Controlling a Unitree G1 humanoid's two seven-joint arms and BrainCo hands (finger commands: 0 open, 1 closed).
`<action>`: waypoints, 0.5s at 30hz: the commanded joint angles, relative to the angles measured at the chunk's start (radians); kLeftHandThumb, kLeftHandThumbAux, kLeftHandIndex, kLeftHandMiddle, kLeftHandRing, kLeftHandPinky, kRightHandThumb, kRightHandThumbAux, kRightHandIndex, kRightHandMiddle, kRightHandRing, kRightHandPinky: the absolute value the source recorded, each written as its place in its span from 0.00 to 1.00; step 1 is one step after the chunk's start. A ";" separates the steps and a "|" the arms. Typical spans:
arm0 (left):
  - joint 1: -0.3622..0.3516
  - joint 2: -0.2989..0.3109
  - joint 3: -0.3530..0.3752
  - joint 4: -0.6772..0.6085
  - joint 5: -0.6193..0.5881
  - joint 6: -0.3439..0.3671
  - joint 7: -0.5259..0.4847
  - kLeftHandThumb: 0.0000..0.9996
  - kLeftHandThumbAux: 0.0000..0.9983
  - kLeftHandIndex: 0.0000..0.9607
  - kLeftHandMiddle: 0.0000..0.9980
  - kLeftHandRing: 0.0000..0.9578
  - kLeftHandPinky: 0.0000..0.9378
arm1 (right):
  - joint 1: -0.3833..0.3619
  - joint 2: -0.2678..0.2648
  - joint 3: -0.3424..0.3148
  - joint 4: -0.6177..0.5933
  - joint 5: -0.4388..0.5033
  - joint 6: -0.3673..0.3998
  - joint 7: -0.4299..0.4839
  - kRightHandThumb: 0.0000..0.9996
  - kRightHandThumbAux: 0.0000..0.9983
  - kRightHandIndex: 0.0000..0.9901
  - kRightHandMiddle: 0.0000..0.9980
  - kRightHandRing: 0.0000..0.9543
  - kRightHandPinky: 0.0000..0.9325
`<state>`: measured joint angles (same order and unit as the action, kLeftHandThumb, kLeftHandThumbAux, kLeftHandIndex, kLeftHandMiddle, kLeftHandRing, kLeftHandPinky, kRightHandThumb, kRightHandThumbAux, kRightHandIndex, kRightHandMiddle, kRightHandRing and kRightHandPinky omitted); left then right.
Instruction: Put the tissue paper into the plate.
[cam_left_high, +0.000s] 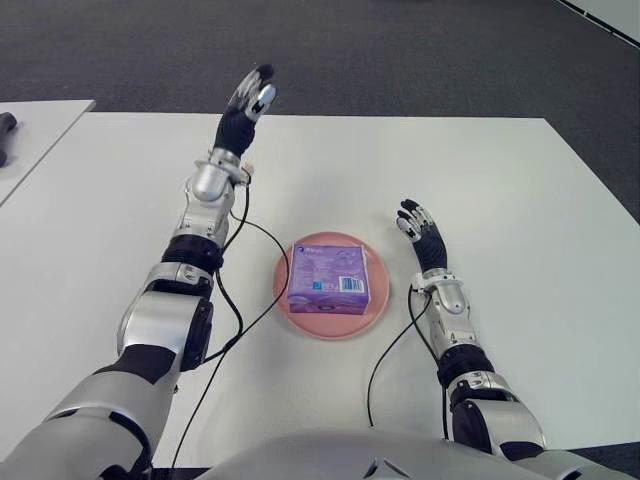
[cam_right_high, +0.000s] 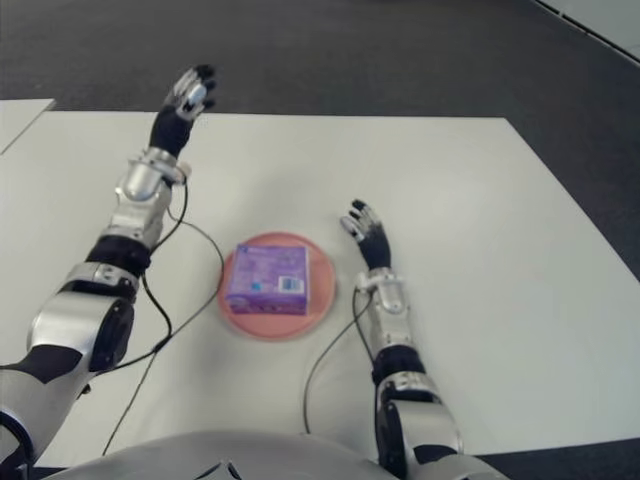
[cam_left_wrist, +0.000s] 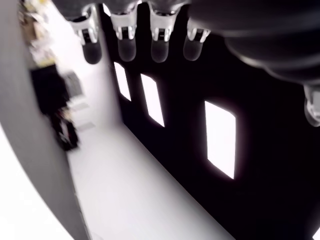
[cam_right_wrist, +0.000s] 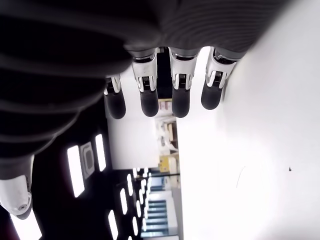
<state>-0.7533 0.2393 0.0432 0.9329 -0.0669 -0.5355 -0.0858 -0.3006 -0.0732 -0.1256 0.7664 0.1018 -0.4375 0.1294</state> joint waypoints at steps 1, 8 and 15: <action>0.127 -0.026 0.015 0.013 0.036 -0.053 0.067 0.00 0.32 0.00 0.00 0.00 0.00 | 0.074 0.014 0.006 0.018 -0.005 0.082 -0.009 0.49 0.53 0.15 0.15 0.12 0.13; 0.233 -0.042 0.020 -0.066 0.078 -0.087 0.131 0.00 0.36 0.00 0.00 0.00 0.00 | 0.089 0.014 0.005 -0.007 0.005 0.096 0.004 0.50 0.55 0.14 0.15 0.13 0.14; 0.296 -0.060 0.019 -0.079 0.127 -0.127 0.210 0.00 0.39 0.00 0.00 0.00 0.00 | 0.099 0.014 0.007 -0.029 0.006 0.106 0.014 0.49 0.54 0.14 0.15 0.13 0.14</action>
<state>-0.4910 0.1987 0.0628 0.8503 0.0262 -0.6324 0.0783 -0.2581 -0.0720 -0.1254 0.7026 0.1062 -0.4091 0.1394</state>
